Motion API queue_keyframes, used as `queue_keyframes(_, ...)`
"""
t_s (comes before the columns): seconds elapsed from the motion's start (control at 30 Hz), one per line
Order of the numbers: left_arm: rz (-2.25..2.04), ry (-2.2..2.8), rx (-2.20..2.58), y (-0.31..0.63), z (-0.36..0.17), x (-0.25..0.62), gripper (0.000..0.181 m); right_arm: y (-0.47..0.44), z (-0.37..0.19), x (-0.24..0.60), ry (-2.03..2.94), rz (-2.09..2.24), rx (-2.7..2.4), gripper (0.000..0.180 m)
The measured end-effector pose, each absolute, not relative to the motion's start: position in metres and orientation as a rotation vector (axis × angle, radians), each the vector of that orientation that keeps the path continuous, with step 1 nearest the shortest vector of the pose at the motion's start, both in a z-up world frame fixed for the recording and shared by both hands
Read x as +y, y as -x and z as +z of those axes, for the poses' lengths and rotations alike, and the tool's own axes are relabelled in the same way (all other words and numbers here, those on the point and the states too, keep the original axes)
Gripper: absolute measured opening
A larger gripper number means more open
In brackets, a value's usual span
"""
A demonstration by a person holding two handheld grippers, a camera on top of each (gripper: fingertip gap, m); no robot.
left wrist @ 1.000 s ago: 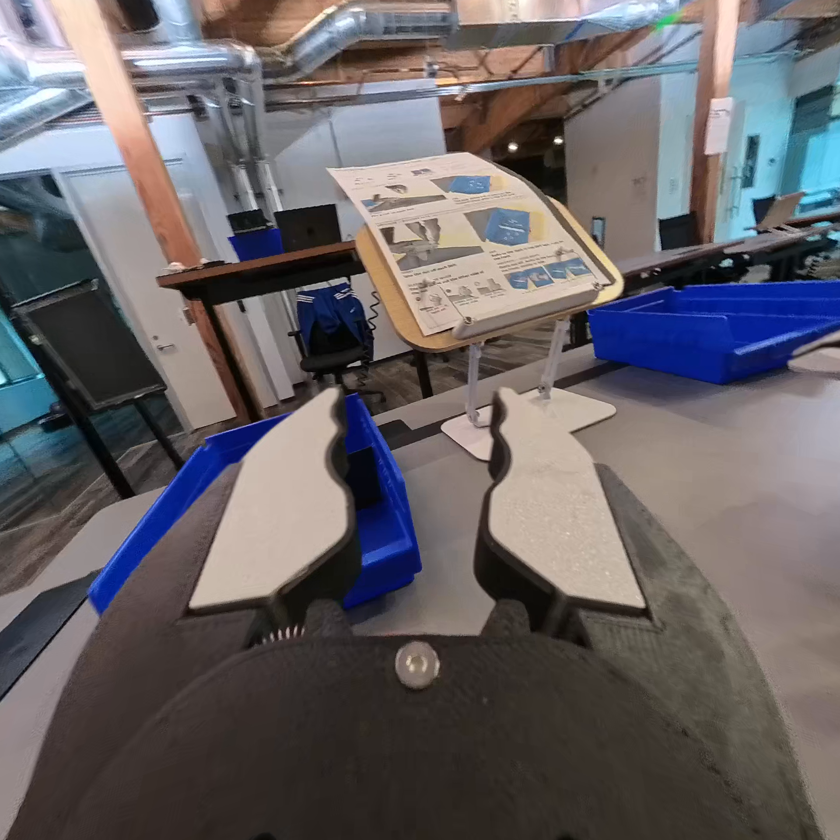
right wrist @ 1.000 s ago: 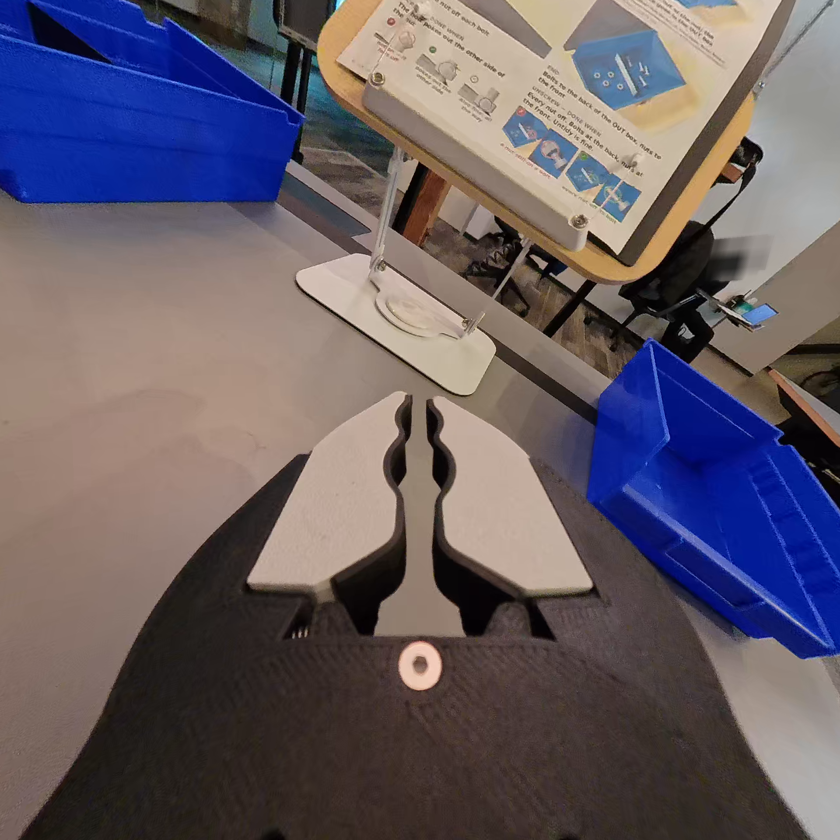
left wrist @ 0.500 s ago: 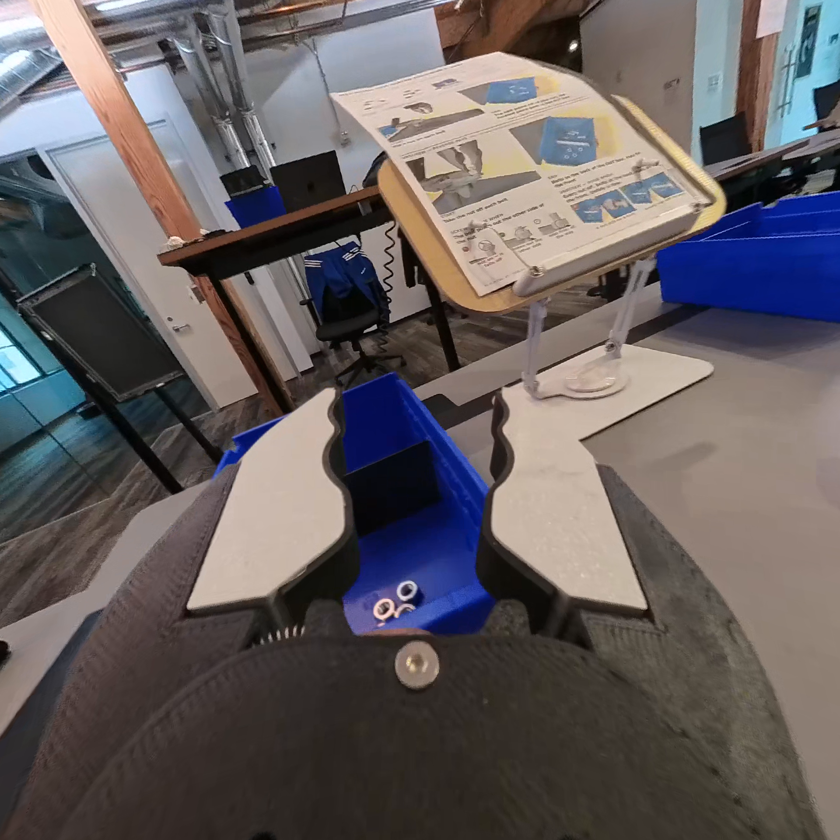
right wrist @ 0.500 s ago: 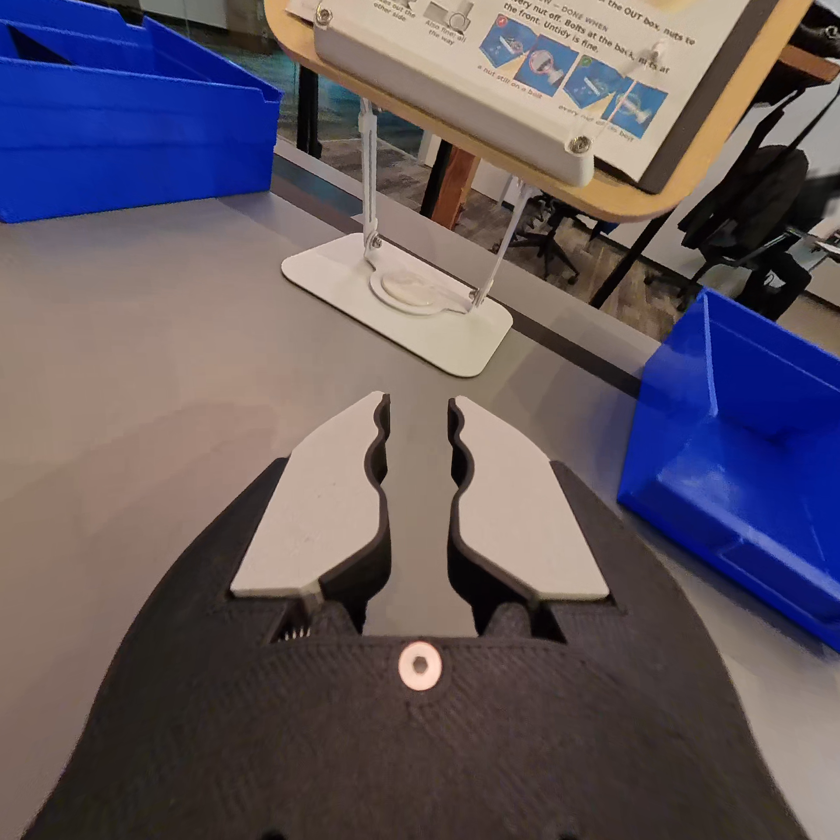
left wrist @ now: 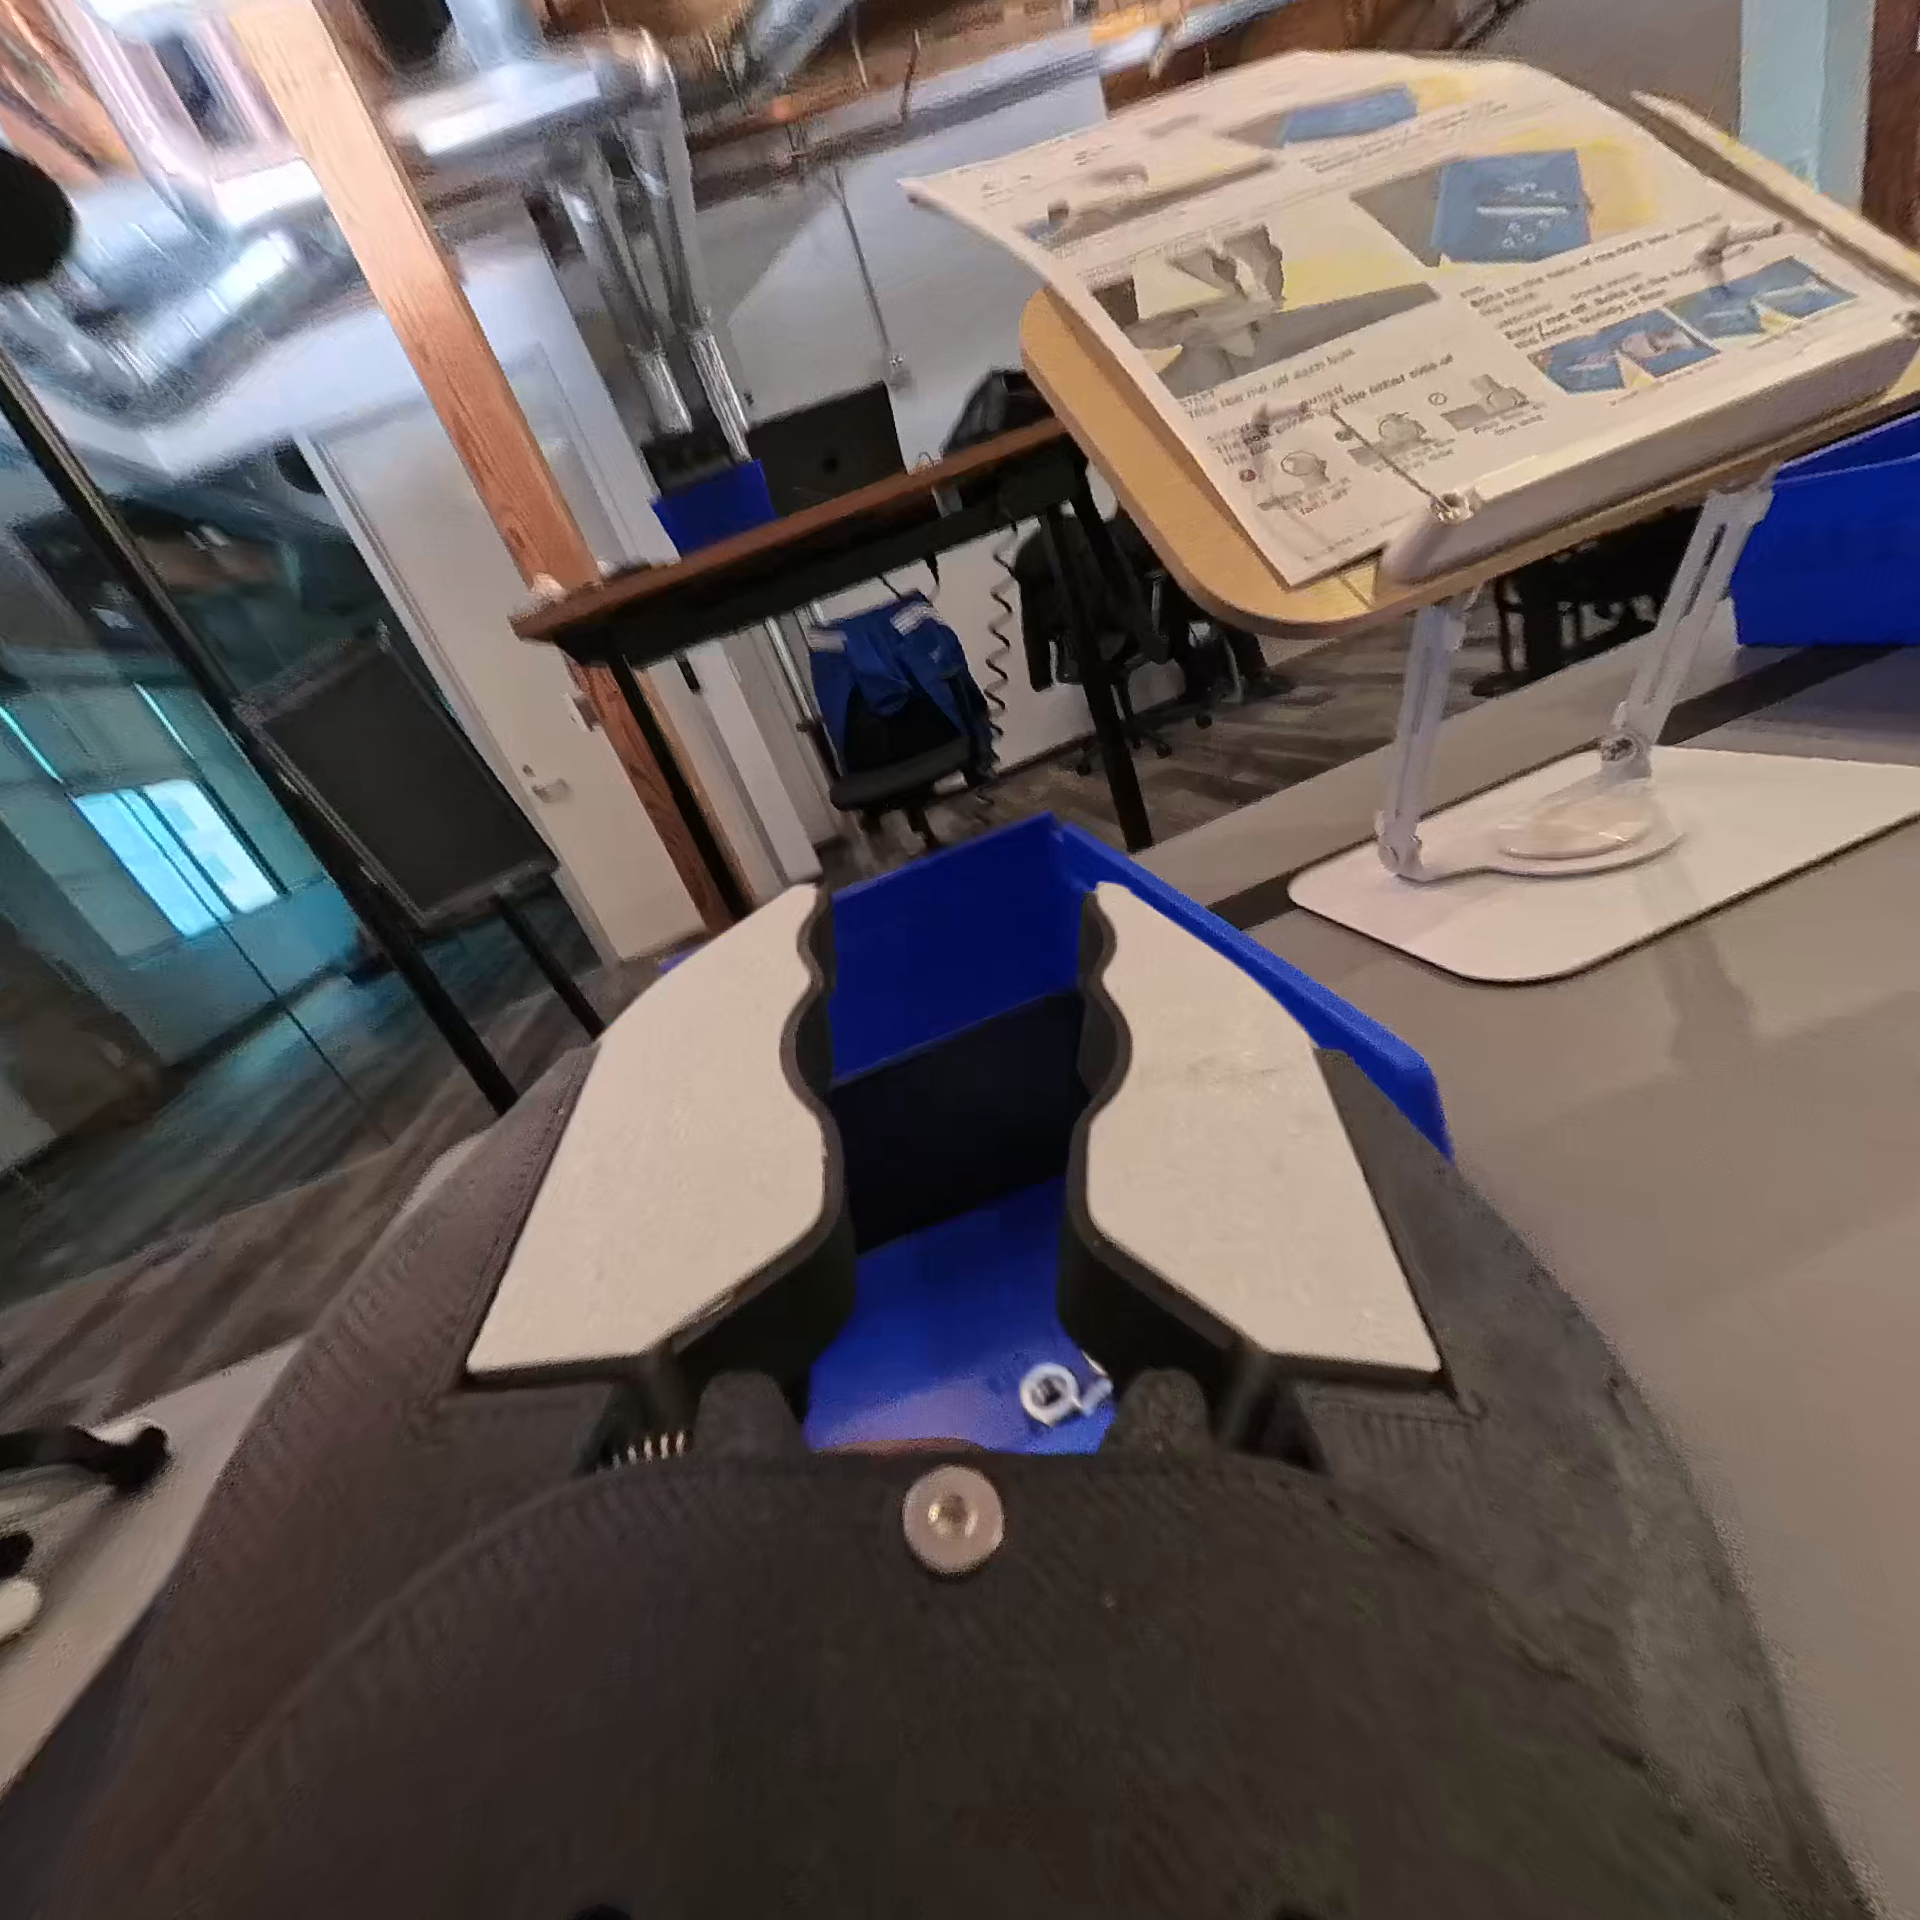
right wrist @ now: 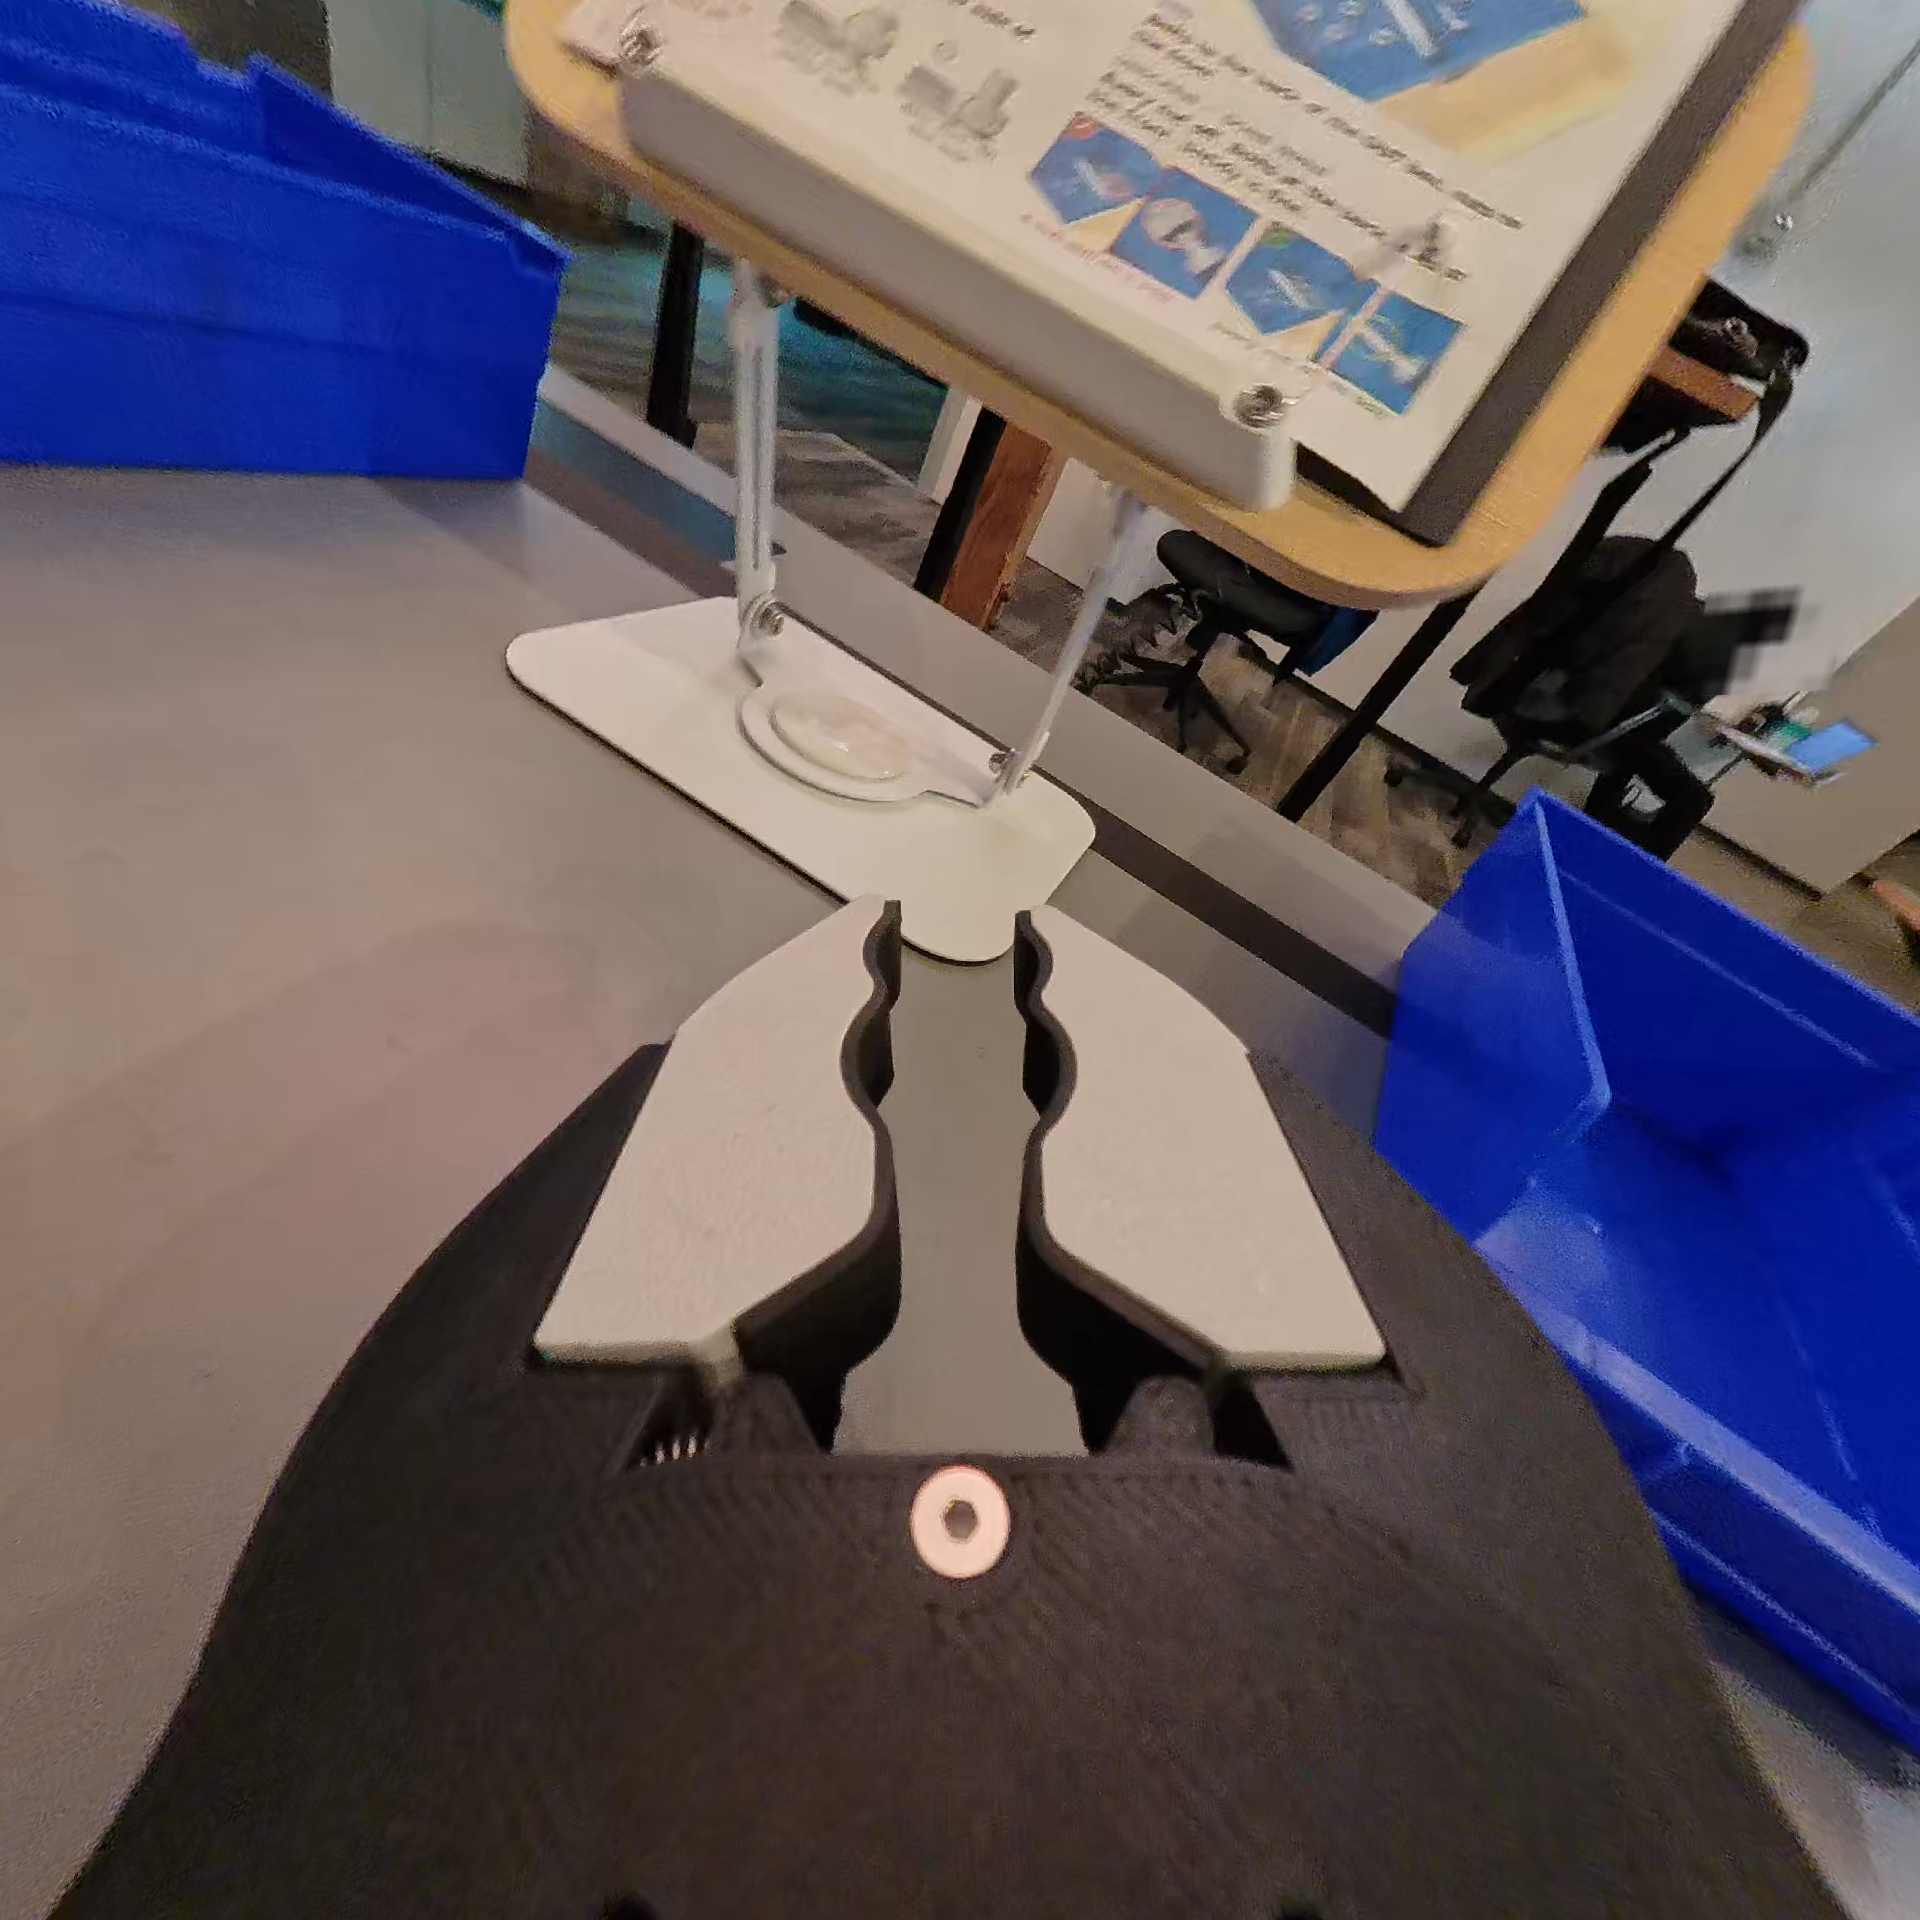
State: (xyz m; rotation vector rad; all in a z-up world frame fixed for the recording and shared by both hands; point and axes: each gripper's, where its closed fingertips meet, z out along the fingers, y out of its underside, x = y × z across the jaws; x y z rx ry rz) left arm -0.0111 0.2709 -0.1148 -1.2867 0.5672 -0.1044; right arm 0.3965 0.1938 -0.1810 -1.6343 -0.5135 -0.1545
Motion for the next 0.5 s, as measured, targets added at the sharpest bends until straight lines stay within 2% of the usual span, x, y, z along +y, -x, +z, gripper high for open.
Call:
queue_keyframes(0.07,-0.095,1.257,0.559,0.010,-0.111,0.277,0.043,-0.406,-0.181,0.193,1.650,-0.110,-0.463,0.021)
queue_keyframes(0.13,-0.115,1.268,0.569,0.003,-0.110,0.282,0.050,-0.410,-0.183,0.190,1.660,-0.099,-0.450,0.021)
queue_keyframes(0.5,-0.050,1.311,0.576,0.045,-0.098,0.269,0.048,-0.408,-0.183,0.183,1.650,-0.138,-0.479,0.022)
